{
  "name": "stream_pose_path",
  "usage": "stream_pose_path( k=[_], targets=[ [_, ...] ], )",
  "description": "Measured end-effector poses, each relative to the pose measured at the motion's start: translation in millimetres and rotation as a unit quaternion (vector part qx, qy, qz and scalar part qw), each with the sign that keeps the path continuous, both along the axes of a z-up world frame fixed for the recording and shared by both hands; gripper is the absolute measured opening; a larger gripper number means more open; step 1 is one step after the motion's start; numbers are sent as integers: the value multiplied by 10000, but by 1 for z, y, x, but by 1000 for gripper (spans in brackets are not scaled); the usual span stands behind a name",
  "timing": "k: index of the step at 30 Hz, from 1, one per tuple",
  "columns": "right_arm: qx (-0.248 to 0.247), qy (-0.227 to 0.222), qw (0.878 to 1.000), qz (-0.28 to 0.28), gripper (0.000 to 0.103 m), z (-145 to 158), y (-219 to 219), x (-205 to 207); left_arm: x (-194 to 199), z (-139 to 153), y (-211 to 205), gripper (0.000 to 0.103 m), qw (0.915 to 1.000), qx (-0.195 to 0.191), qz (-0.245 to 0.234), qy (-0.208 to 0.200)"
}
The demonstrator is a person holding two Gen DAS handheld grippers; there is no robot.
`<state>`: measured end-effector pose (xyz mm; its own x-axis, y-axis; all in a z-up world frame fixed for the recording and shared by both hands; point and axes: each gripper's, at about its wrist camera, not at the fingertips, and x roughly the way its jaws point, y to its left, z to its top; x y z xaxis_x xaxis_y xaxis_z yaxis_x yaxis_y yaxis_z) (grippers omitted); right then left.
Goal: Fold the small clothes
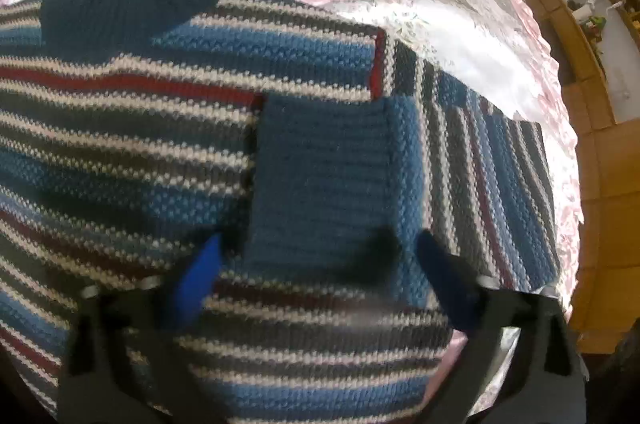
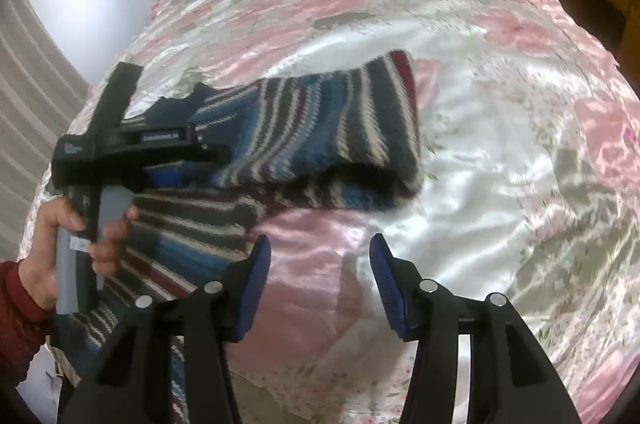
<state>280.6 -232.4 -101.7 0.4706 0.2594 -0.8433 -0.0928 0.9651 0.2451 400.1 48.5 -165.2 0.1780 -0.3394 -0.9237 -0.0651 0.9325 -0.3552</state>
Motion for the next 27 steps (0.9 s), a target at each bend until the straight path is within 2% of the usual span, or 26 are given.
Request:
stream_pose_path(
  k=[1, 2, 3, 4, 6, 9, 13, 16, 23, 25, 27],
  targets=[
    [9, 4, 10000, -24, 52, -2, 0, -1, 1, 1, -2, 59, 9999, 121, 21, -62],
    [35, 13, 10000, -59, 52, -4, -3, -3, 2, 2, -2, 49, 9998, 151, 74, -112],
    [53, 19, 9999, -84, 52, -5, -3, -3, 3, 4, 0, 30, 9997, 176, 129, -141],
    [71, 22, 9999, -104, 52, -5, -3, -3, 4, 7, 5, 20, 9994, 175, 216, -189],
    [91, 33, 9999, -142, 52, -4, -3, -3, 4, 18, 18, 11, 9986, -128, 369, -357],
    [147, 15, 9997, -209, 52, -1, -4, -2, 0, 38, 36, 9, 9960, -224, 470, -727],
    [160, -34, 9997, -184, 52, 7, 1, 1, -4, 73, 80, 9, 9897, -70, 666, -1263],
    [215, -27, 9997, -99, 52, 12, 12, 7, 0, 86, 122, 9, 9858, 202, 796, -1467],
    [536, 227, 9983, -59, 64, 4, 40, 37, 8, 81, 225, 8, 9767, 843, 1264, -1513],
    [734, 421, 9963, -124, 71, -7, 47, 52, 12, 69, 242, 9, 9770, 943, 1311, -1396],
    [898, 591, 9940, -220, 72, -18, 52, 64, 14, 59, 253, 9, 9770, 995, 1339, -1328]
  ],
)
